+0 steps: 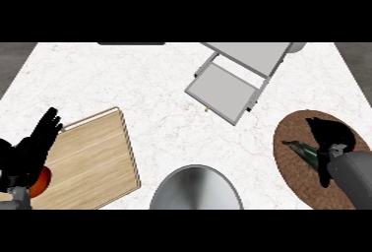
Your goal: Pick the eggplant from the placemat and place it in the tiered shelf
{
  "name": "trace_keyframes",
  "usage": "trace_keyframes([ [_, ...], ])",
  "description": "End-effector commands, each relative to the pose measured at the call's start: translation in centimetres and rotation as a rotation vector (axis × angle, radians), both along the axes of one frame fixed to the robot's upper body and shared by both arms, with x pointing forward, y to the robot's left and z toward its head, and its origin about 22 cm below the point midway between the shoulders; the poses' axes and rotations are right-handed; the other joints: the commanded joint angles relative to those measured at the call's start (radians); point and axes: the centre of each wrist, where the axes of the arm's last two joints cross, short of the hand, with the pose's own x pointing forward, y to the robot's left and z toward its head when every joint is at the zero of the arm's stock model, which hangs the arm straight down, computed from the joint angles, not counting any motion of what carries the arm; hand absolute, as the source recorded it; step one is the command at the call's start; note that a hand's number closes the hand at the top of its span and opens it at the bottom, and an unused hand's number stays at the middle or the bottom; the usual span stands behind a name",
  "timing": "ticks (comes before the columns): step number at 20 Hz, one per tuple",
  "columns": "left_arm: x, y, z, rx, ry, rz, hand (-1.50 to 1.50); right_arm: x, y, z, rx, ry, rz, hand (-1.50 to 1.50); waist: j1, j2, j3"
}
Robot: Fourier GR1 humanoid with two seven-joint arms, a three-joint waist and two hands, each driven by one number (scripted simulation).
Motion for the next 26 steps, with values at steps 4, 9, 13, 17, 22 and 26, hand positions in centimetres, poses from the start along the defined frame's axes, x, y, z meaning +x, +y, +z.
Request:
trace_keyframes([
  [4, -1.3, 0.7, -2.1, -0.004, 0.032, -0.006, 0.00, 0.2, -1.3, -3.2, 0.055, 0.030, -0.022, 1.50, 0.009, 0.008, -0.001],
  [9, -1.8, -0.4, -0.2, 0.006, 0.032, 0.003, 0.00, -0.6, -2.2, -3.0, 0.005, 0.016, 0.058, 1.50, 0.007, 0.005, -0.001],
  [13, 0.3, 2.1, 0.3, -0.013, 0.019, 0.024, 0.00, -1.0, -1.3, -2.7, -0.016, -0.050, 0.095, 1.50, -0.003, 0.005, -0.002],
  [17, -2.0, 0.8, -0.3, 0.008, 0.013, 0.014, 0.00, -0.2, 0.1, -0.3, -0.014, -0.156, 0.130, 1.50, 0.000, 0.003, -0.002],
  [22, -1.3, 1.2, -1.0, -0.008, 0.022, -0.001, 0.00, 2.2, 12.7, 3.1, 0.168, -0.401, 0.067, 1.50, 0.008, 0.000, -0.004],
  [26, 0.4, -0.5, 0.1, -0.012, 0.017, -0.058, 0.00, 2.5, 23.1, 7.4, 0.291, -0.630, 0.012, 1.50, 0.061, 0.008, -0.003],
])
